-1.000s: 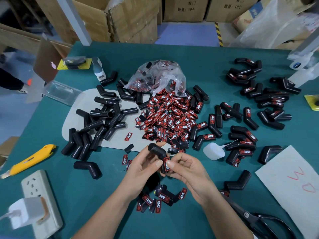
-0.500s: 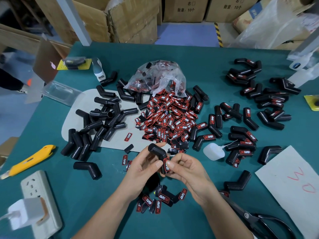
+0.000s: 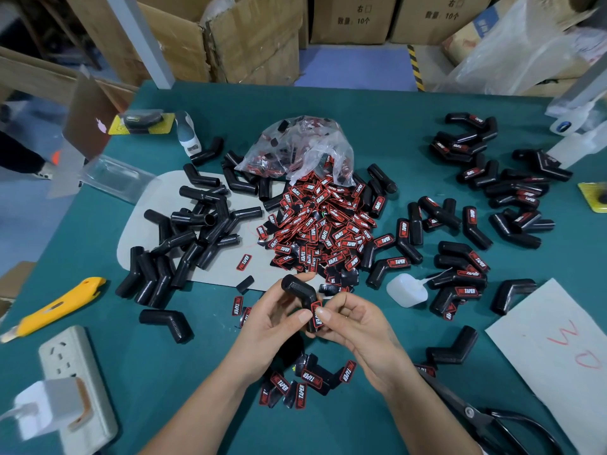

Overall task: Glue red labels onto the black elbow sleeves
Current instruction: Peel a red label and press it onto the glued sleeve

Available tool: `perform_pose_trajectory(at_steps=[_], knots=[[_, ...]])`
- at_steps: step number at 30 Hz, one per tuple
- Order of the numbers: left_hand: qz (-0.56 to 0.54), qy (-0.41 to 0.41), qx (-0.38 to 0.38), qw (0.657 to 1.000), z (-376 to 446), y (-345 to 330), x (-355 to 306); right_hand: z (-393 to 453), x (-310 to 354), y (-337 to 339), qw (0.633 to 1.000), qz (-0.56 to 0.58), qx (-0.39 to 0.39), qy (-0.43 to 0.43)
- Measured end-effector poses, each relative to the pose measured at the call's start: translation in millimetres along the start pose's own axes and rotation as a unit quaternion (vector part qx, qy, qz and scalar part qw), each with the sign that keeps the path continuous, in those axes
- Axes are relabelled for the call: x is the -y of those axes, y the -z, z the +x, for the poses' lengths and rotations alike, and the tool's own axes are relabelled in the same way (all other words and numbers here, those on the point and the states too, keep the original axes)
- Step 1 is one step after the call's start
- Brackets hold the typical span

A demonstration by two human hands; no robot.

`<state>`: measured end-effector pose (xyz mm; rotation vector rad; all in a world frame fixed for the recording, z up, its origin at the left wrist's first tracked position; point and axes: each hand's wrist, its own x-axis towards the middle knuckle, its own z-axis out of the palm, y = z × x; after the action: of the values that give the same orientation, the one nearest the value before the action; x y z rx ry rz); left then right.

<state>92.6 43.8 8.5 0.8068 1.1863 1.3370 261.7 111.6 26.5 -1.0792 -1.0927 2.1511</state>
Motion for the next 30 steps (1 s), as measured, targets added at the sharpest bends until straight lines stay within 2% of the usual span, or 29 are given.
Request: perform_pose_trajectory(at_steps=[21,26,30], knots=[[0.010,-0.005,-0.019,1.000,1.3,-0.9,2.7,1.8,-3.1,-0.7,1.000,0.003,-0.005,0.010],[-0.015,-0.012,-0.032,0.999,2.6,-2.4,2.0,0.8,-3.7,1.3,1.000,0.011,-0.012,0.025],[-0.076,-0.015,-0.078,0.994,4.4,-1.5,4.0,2.7,-6.9,4.2,0.998,-0.023,-0.034,0.051]])
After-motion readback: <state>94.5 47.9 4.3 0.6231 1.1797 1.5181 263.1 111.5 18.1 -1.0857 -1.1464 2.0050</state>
